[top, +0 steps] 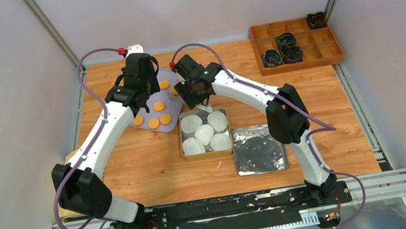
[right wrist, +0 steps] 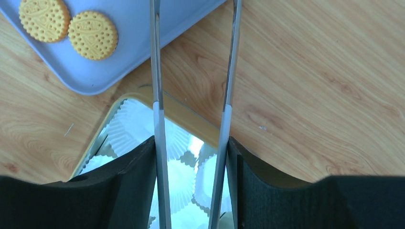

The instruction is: Pack the cookies

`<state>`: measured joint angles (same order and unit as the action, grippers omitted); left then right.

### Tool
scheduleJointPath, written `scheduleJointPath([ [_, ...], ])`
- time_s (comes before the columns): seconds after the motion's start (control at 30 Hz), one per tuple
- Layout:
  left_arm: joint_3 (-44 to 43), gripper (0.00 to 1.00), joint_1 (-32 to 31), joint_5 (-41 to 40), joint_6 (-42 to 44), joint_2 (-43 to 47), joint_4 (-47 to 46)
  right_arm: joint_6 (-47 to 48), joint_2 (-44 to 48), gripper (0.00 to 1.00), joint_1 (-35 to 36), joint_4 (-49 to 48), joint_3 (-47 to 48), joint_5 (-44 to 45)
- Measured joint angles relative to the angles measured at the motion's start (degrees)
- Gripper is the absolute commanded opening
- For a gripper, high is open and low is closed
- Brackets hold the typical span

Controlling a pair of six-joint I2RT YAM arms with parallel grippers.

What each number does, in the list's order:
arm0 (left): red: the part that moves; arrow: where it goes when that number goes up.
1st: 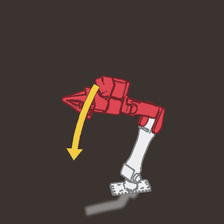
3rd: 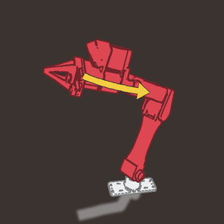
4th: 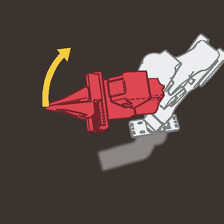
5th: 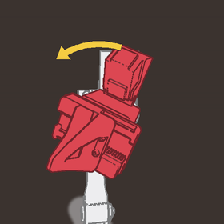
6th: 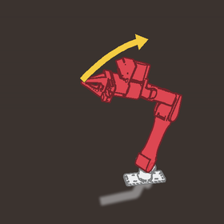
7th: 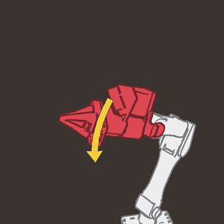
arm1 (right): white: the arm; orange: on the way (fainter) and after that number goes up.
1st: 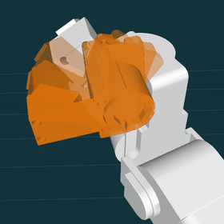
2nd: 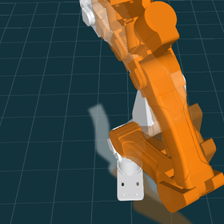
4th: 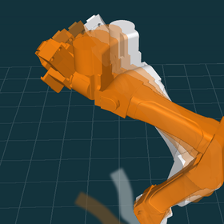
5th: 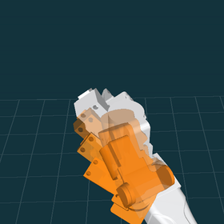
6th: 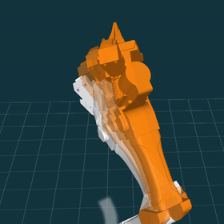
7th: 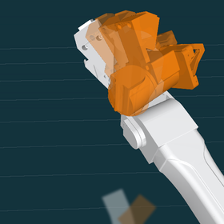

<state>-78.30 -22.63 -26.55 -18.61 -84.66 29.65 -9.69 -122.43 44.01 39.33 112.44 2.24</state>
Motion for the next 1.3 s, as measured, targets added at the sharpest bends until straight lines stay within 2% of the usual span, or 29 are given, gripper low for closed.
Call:
scheduleJointPath([
  [0.2, 0.0, 0.54, 0.0, 0.0, 0.4, 0.4, 0.0, 0.0, -3.3, 0.51, 0.0, -0.1, 2.5, 0.3],
  [0.37, 0.2, 0.54, 0.0, 0.0, 0.4, 0.5, 0.0, 0.0, -5.4, 0.27, 0.0, 0.1, 3.7, 0.1],
  [0.47, 0.2, 0.54, 0.0, 0.0, 0.4, 0.5, 0.0, 0.0, -5.3, 0.16, 0.0, 0.5, 3.7, 0.2],
  [0.5, 0.2, 0.54, 0.0, 0.0, 0.4, 0.5, 0.0, 0.0, -5.1, 0.04, 0.0, 0.5, 3.6, 0.3],
  [0.53, 0.2, 0.54, 0.0, 0.0, 0.4, 0.5, 0.0, 0.0, -4.9, 0.0, 0.0, 0.5, 3.4, 0.4],
  [0.8, 0.3, 0.54, 0.0, 0.0, 0.4, 1.7, 0.1, 0.3, 1.5, 0.0, 0.0, 0.5, 1.9, 1.6],
  [0.97, 0.3, 0.54, 0.0, 0.0, 0.4, 2.6, 0.1, 0.8, 5.2, 0.09, 0.0, -0.8, 2.0, 2.4],
  [1.3, 0.3, 0.54, 0.0, 0.0, 0.4, 2.6, 0.1, 0.3, 2.9, 0.16, 0.0, -0.6, 0.0, 1.7],
])
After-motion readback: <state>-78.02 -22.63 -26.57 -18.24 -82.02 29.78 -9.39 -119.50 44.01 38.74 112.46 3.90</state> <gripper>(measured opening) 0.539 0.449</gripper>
